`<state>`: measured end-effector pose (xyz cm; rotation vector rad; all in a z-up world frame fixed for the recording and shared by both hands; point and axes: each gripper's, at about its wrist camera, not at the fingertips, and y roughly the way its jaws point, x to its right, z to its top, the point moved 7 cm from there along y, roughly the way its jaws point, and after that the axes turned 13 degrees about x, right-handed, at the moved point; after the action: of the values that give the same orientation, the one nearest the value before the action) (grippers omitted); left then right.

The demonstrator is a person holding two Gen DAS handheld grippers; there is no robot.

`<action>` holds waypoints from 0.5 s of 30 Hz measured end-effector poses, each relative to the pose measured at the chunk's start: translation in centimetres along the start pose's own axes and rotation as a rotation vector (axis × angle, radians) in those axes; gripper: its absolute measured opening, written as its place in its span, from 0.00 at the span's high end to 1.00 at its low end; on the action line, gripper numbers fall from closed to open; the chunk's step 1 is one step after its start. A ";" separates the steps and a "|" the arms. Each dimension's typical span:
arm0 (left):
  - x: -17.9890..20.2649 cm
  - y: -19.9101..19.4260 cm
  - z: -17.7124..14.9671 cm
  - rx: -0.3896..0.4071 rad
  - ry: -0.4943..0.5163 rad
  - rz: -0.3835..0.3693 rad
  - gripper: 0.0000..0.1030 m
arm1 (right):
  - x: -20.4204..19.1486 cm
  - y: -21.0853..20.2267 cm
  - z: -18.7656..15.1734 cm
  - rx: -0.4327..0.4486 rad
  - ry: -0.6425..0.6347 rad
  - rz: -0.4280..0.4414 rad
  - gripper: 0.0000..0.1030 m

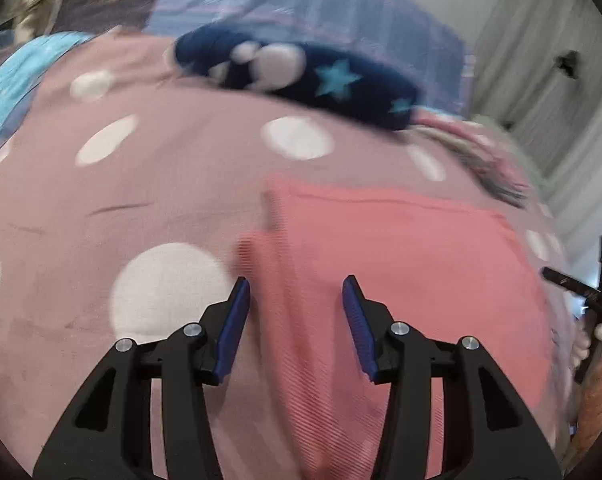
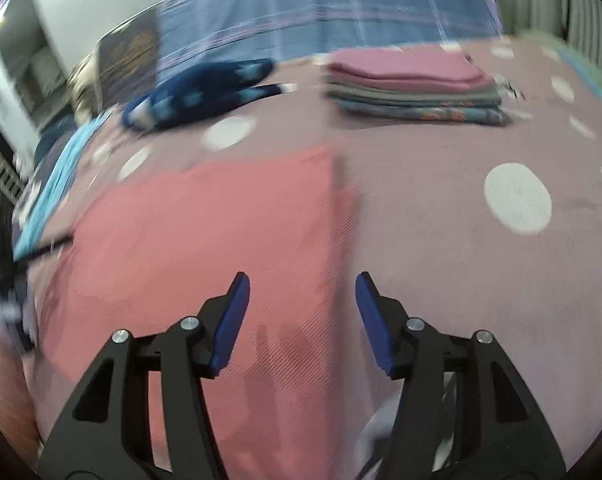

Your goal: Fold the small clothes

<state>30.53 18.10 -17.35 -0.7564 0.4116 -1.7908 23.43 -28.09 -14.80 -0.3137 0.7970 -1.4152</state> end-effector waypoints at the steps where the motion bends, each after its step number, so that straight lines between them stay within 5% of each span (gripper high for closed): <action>1: -0.3 0.0 0.0 0.004 -0.020 -0.012 0.53 | 0.7 1.0 0.5 -0.016 0.052 0.017 0.43; 6: -0.4 1.8 1.4 0.014 -0.122 -0.126 0.56 | -0.3 5.9 1.9 -0.060 0.139 0.134 0.36; 7: -0.3 2.0 1.6 0.018 -0.134 -0.143 0.83 | -0.7 6.3 2.2 -0.054 0.133 0.137 0.49; 8: -0.2 2.2 2.0 0.025 -0.157 -0.163 0.93 | -1.0 6.6 2.5 -0.048 0.122 0.131 0.88; 11: 1.0 -0.7 3.8 0.161 -0.145 -0.228 0.94 | -2.3 3.6 4.3 0.112 0.077 0.166 0.92; 13: 1.2 -1.6 4.2 0.203 -0.057 -0.168 0.94 | -1.9 3.3 4.2 0.137 0.011 0.102 0.91; 15: -0.5 -0.2 3.9 0.162 0.014 -0.015 0.94 | 0.3 5.1 3.3 0.079 -0.036 -0.057 0.79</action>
<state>33.12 19.00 -14.49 -0.6352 0.2672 -1.8197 29.47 -28.37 -15.81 -0.3024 0.7062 -1.4869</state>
